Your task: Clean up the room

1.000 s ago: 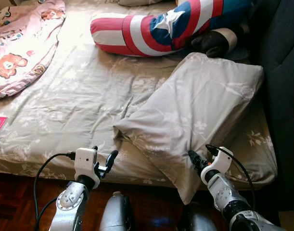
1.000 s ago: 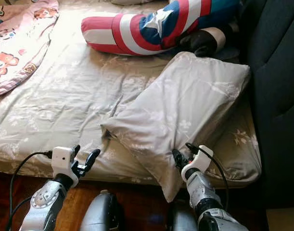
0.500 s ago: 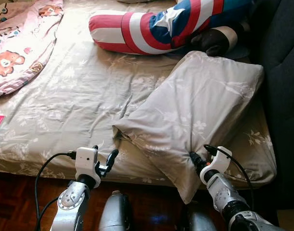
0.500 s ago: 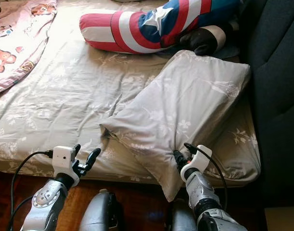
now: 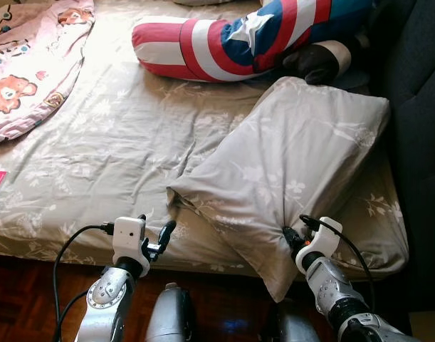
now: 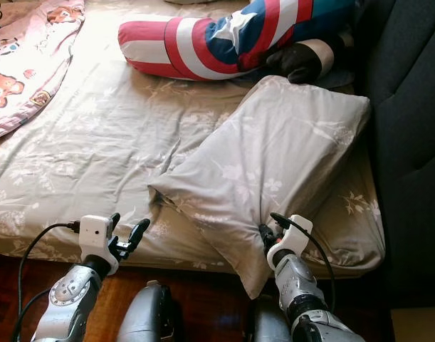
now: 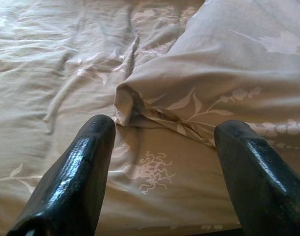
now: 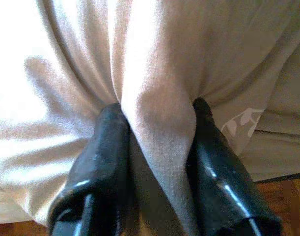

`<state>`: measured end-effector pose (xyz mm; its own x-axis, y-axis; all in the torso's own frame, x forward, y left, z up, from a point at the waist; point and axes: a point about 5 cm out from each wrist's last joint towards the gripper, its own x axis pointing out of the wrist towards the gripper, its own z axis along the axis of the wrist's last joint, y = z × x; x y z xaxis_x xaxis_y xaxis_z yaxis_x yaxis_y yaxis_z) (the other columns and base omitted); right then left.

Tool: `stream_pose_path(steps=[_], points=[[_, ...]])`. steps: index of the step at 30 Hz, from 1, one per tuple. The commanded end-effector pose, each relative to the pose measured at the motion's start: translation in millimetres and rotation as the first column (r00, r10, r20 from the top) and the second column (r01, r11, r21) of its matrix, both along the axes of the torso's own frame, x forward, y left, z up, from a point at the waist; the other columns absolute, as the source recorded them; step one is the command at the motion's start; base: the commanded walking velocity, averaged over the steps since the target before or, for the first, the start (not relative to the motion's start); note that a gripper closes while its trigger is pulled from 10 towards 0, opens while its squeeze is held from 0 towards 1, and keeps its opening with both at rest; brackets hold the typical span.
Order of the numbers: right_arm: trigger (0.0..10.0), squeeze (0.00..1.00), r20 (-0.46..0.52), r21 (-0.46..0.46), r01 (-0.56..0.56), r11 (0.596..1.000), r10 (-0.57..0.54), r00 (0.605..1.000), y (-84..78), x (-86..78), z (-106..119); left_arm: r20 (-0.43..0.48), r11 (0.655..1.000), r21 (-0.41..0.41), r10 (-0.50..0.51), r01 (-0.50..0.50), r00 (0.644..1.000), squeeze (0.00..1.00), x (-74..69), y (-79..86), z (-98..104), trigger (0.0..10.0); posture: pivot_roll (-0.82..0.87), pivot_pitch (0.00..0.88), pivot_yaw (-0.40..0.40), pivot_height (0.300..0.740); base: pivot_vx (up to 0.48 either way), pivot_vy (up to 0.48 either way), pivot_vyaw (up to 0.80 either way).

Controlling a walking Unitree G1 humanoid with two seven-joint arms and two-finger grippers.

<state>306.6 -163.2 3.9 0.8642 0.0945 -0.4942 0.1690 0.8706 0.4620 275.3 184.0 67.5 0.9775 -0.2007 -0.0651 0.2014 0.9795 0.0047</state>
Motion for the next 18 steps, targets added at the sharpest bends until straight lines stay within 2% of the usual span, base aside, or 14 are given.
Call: stream_pose_path(steps=[1,14,17,18], points=[[0.0,0.00,-0.140,0.019,-0.049,0.999,0.051,0.989,15.1,-25.1,-27,-0.026,1.000,0.009,0.001,-0.001,1.000,0.00,-1.6,0.7,-6,10.0,0.10,0.192,0.066,0.647,0.000,0.000,0.00],[0.0,0.00,-0.112,-0.005,-0.018,1.000,0.017,0.994,6.7,-17.6,-20,-0.023,1.000,0.008,0.005,-0.005,1.000,0.00,4.3,-0.3,-5,10.0,0.08,0.220,0.064,0.647,0.000,0.000,0.00],[0.0,0.00,-0.104,-0.034,0.013,0.999,-0.016,0.994,0.2,-15.2,-17,-0.024,1.000,0.008,0.005,-0.005,1.000,0.00,6.3,-1.0,-6,10.0,0.08,0.220,0.063,0.647,0.000,0.000,0.00],[0.0,0.00,-0.094,-0.071,0.022,0.997,-0.028,0.995,-4.8,-13.4,-15,-0.023,1.000,0.007,0.006,-0.006,1.000,0.00,7.0,-1.0,-6,10.0,0.07,0.220,0.063,0.647,0.000,0.000,0.00]])
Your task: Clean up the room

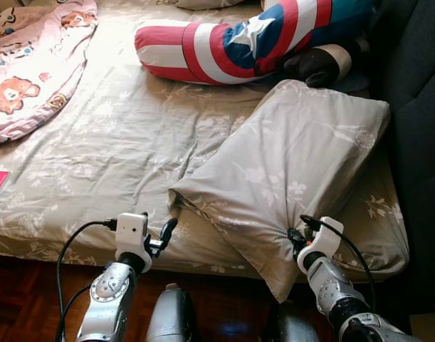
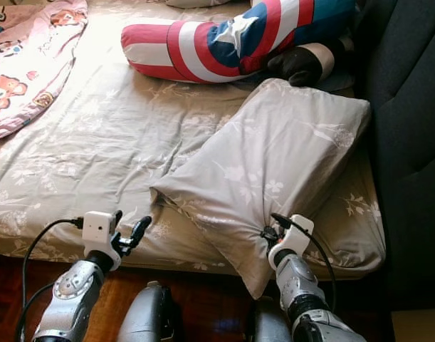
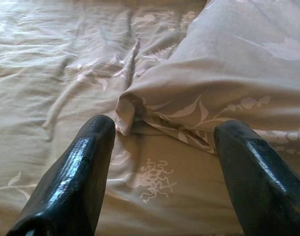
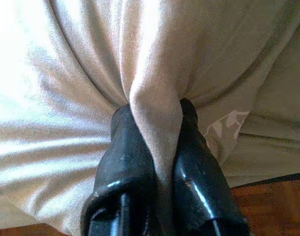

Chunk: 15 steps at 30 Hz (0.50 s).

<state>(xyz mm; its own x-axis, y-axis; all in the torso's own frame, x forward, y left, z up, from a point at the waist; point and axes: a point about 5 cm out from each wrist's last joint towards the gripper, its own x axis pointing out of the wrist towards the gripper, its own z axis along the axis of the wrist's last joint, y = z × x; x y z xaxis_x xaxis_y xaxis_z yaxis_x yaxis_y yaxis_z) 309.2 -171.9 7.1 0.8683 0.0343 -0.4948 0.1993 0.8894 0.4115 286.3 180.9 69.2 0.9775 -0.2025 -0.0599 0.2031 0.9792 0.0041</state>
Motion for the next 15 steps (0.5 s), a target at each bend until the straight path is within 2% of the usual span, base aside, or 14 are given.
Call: stream_pose_path(steps=[1,2,7,9,10,11,12,13,14,15], points=[[0.0,0.00,-0.090,-0.043,-0.002,0.999,-0.001,0.996,0.0,-14.5,-16,-0.027,1.000,0.009,0.009,-0.009,1.000,0.00,-3.6,2.1,-8,10.0,0.07,0.217,0.062,0.647,0.000,0.000,0.00],[0.0,0.00,-0.069,-0.082,0.004,0.997,-0.010,0.998,-5.8,-11.2,-12,-0.027,1.000,0.008,0.011,-0.011,1.000,0.00,-3.1,2.5,-8,10.0,0.07,0.216,0.062,0.647,0.000,0.000,0.00],[0.0,0.00,-0.020,-0.149,0.079,0.986,-0.083,0.996,-28.7,-4.8,-1,-0.026,1.000,0.009,0.014,-0.013,1.000,0.00,-1.6,2.9,-8,10.0,0.05,0.214,0.060,0.647,0.000,0.000,0.00],[0.0,0.00,0.016,-0.239,0.134,0.962,-0.134,0.991,-52.6,-2.7,9,-0.025,1.000,0.008,0.012,-0.012,1.000,0.00,-0.5,2.2,-8,10.0,0.04,0.212,0.057,0.647,0.000,0.000,0.00],[0.0,0.00,0.027,-0.263,0.153,0.953,-0.151,0.988,-59.2,-2.3,12,-0.025,1.000,0.007,0.011,-0.011,1.000,0.00,-0.2,2.0,-8,10.0,0.04,0.212,0.057,0.647,0.000,0.000,0.00],[0.0,0.00,0.063,-0.303,0.204,0.931,-0.194,0.979,-75.2,-1.2,21,-0.024,1.000,0.005,0.010,-0.010,1.000,0.00,0.3,1.1,-8,10.0,0.03,0.211,0.054,0.647,0.000,0.000,0.00],[0.0,0.00,0.081,-0.321,0.229,0.919,-0.214,0.973,-83.0,-0.9,25,-0.023,1.000,0.004,0.009,-0.009,1.000,0.00,0.7,0.5,-8,10.0,0.03,0.208,0.052,0.647,0.000,0.000,0.00],[0.0,0.00,0.081,-0.321,0.229,0.919,-0.214,0.973,-83.0,-0.9,25,-0.023,1.000,0.004,0.009,-0.009,1.000,0.00,0.7,0.5,-8,10.0,0.03,0.208,0.052,0.647,0.000,0.000,0.00],[0.0,0.00,0.113,-0.357,0.281,0.891,-0.257,0.960,-98.5,-1.4,34,-0.024,1.000,0.003,0.009,-0.009,1.000,0.00,1.2,-0.1,-9,10.0,0.03,0.208,0.051,0.647,0.000,0.000,0.00],[0.0,0.00,0.121,-0.366,0.295,0.883,-0.269,0.956,-102.7,-1.7,36,-0.024,1.000,0.003,0.009,-0.009,1.000,0.00,1.4,-0.2,-9,10.0,0.02,0.208,0.051,0.647,0.000,0.000,0.00]])
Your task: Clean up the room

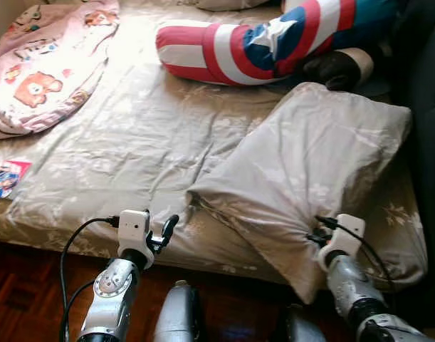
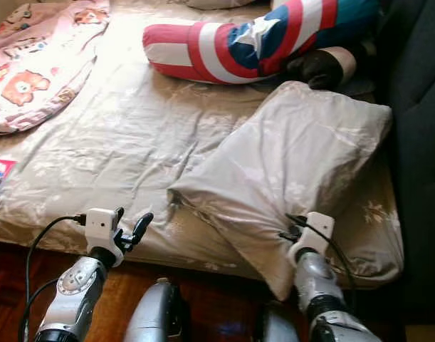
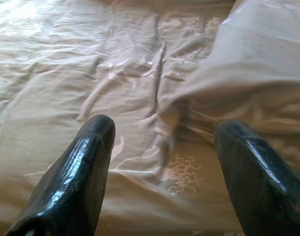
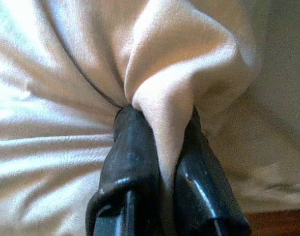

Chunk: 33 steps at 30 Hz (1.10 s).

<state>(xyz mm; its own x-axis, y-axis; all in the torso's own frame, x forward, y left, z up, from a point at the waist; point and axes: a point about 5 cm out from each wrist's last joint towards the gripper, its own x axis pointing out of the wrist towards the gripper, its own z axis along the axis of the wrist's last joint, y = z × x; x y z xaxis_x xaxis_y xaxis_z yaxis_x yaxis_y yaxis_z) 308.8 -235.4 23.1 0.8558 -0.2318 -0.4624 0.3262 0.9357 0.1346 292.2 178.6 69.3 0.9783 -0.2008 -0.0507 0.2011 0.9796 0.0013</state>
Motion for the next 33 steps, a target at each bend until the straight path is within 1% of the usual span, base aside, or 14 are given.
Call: stream_pose_path(steps=[1,2,3,4,7,9,12,13,14,21,29,30,32,33], points=[[0.0,0.00,0.094,-0.124,0.168,0.978,-0.157,0.983,-49.1,-2.3,25,-0.033,1.000,0.008,0.006,-0.006,0.999,0.00,-4.3,1.8,-9,10.0,0.02,0.206,0.050,0.647,0.000,0.000,0.00],[0.0,0.00,0.097,-0.145,0.180,0.973,-0.167,0.981,-54.9,-3.0,28,-0.033,1.000,0.008,0.006,-0.006,0.999,0.00,-4.2,1.6,-9,10.0,0.02,0.206,0.050,0.647,0.000,0.000,0.00],[0.0,0.00,0.098,-0.208,0.232,0.950,-0.215,0.972,-74.9,-6.6,38,-0.034,1.000,0.007,0.006,-0.006,0.999,0.00,-3.6,1.4,-10,10.0,0.02,0.206,0.049,0.647,0.000,0.000,0.00],[0.0,0.00,0.103,-0.227,0.261,0.938,-0.244,0.964,-83.9,-8.4,43,-0.034,1.000,0.006,0.006,-0.006,0.999,0.00,-3.4,1.2,-10,10.0,0.02,0.206,0.049,0.647,0.000,0.000,0.00],[0.0,0.00,0.123,-0.271,0.317,0.909,-0.294,0.948,-101.9,-11.9,54,-0.034,1.000,0.005,0.006,-0.005,0.999,0.00,-3.3,1.4,-10,10.0,0.02,0.206,0.051,0.647,0.000,0.000,0.00],[0.0,0.00,0.135,-0.312,0.383,0.870,-0.359,0.924,-121.5,-17.9,65,-0.035,1.000,0.006,0.005,-0.005,0.999,0.00,-3.3,2.0,-11,10.0,0.01,0.206,0.053,0.647,0.000,0.000,0.00],[0.0,0.00,0.141,-0.333,0.441,0.834,-0.418,0.897,-137.5,-24.6,72,-0.035,1.000,0.007,0.005,-0.005,0.999,0.00,-3.4,2.4,-11,10.0,0.02,0.206,0.055,0.647,0.000,0.000,0.00],[0.0,0.00,0.141,-0.333,0.441,0.834,-0.418,0.897,-137.5,-24.6,72,-0.035,1.000,0.007,0.005,-0.005,0.999,0.00,-3.4,2.4,-11,10.0,0.02,0.206,0.055,0.647,0.000,0.000,0.00],[0.0,0.00,0.144,-0.349,0.464,0.814,-0.443,0.885,-148.1,-28.6,79,-0.034,1.000,0.008,0.004,-0.004,0.999,0.00,-3.4,3.0,-10,10.0,0.02,0.206,0.058,0.647,0.000,0.000,0.00],[0.0,0.00,0.139,-0.384,0.482,0.787,-0.467,0.873,-158.9,-33.0,85,-0.035,1.000,0.011,0.002,-0.002,0.999,0.00,-3.9,2.9,-11,10.0,0.02,0.210,0.062,0.647,0.000,0.000,0.00],[0.0,0.00,0.148,-0.413,0.483,0.772,-0.466,0.872,-159.6,-33.2,87,-0.037,1.000,0.012,0.001,0.000,0.999,0.00,-5.0,2.3,-12,10.0,0.02,0.214,0.068,0.647,0.000,0.000,0.00],[0.5,0.00,0.172,-0.445,0.501,0.743,-0.478,0.862,-162.5,-34.2,92,-0.038,1.000,0.012,0.000,0.000,0.999,0.00,-5.4,2.3,-12,10.0,0.02,0.214,0.068,0.647,0.000,0.000,0.00],[0.5,0.00,0.181,-0.472,0.508,0.720,-0.484,0.856,-164.7,-35.2,95,-0.038,1.000,0.011,-0.001,0.001,0.999,0.00,-5.6,2.2,-12,10.0,0.03,0.215,0.069,0.647,0.000,0.000,0.00],[6.0,0.00,0.188,-0.500,0.504,0.704,-0.480,0.857,-166.8,-35.3,99,-0.038,1.000,0.011,-0.001,0.002,0.999,0.00,-6.0,2.1,-13,10.0,0.03,0.217,0.071,0.647,0.000,0.000,0.00]])
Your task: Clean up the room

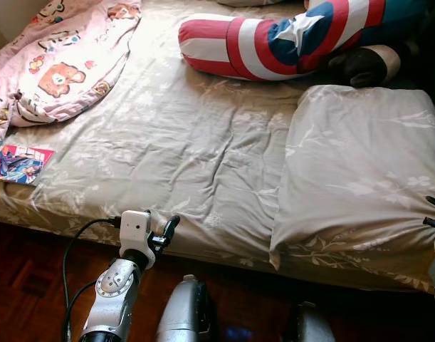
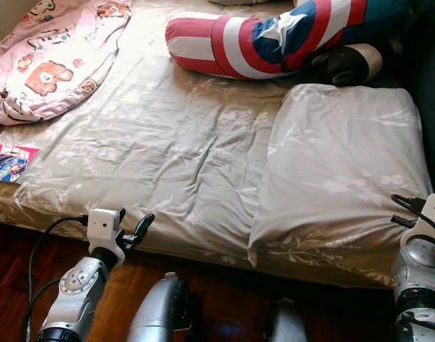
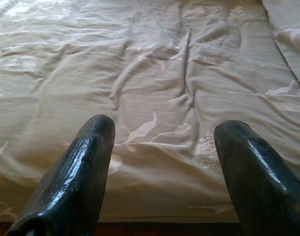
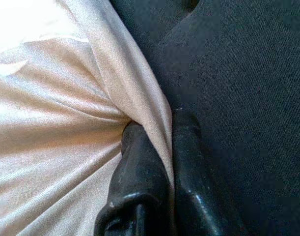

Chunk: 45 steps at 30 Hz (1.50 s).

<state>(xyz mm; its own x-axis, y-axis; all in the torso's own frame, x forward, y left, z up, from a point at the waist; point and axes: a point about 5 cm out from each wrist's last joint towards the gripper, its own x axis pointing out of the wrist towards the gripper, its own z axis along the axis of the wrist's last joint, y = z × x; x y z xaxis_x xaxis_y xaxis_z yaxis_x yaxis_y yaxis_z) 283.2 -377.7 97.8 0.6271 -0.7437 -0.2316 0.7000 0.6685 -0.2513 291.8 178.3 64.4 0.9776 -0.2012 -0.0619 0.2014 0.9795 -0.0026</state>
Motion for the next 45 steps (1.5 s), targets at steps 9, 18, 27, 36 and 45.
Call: stream_pose_path(steps=[9,18,27,36,45], points=[[10.0,0.00,0.046,-0.282,0.101,0.954,-0.091,0.995,-32.5,-6.5,49,-0.031,1.000,0.011,-0.001,0.001,1.000,0.00,-7.4,3.4,-9,10.0,0.03,0.222,0.071,0.647,0.000,0.000,0.00],[10.0,1.00,0.044,-0.341,0.083,0.936,-0.073,0.996,-27.2,-1.2,52,-0.036,1.000,0.012,0.001,0.000,0.999,0.00,-9.7,4.4,-10,10.0,0.03,0.227,0.070,0.647,0.000,0.000,0.00],[10.0,0.00,0.268,-0.162,-0.258,0.953,0.294,0.918,26.1,31.2,45,-0.042,1.000,0.009,0.000,0.001,0.999,0.00,-10.6,2.5,-12,10.0,0.02,0.226,0.061,0.647,0.000,0.000,0.00],[10.0,0.00,0.252,0.037,-0.616,0.787,0.589,0.768,121.5,33.4,-23,-0.041,0.999,-0.046,0.014,-0.016,0.999,0.00,-5.6,-6.5,-13,10.0,0.03,0.214,0.040,0.647,0.000,0.000,0.00],[10.0,0.00,0.197,0.238,-0.761,0.604,0.737,0.646,178.8,14.5,-73,-0.122,0.980,-0.138,0.130,-0.146,0.984,0.00,-8.4,2.4,-31,10.0,0.01,0.186,0.014,0.667,0.000,0.000,0.00]])
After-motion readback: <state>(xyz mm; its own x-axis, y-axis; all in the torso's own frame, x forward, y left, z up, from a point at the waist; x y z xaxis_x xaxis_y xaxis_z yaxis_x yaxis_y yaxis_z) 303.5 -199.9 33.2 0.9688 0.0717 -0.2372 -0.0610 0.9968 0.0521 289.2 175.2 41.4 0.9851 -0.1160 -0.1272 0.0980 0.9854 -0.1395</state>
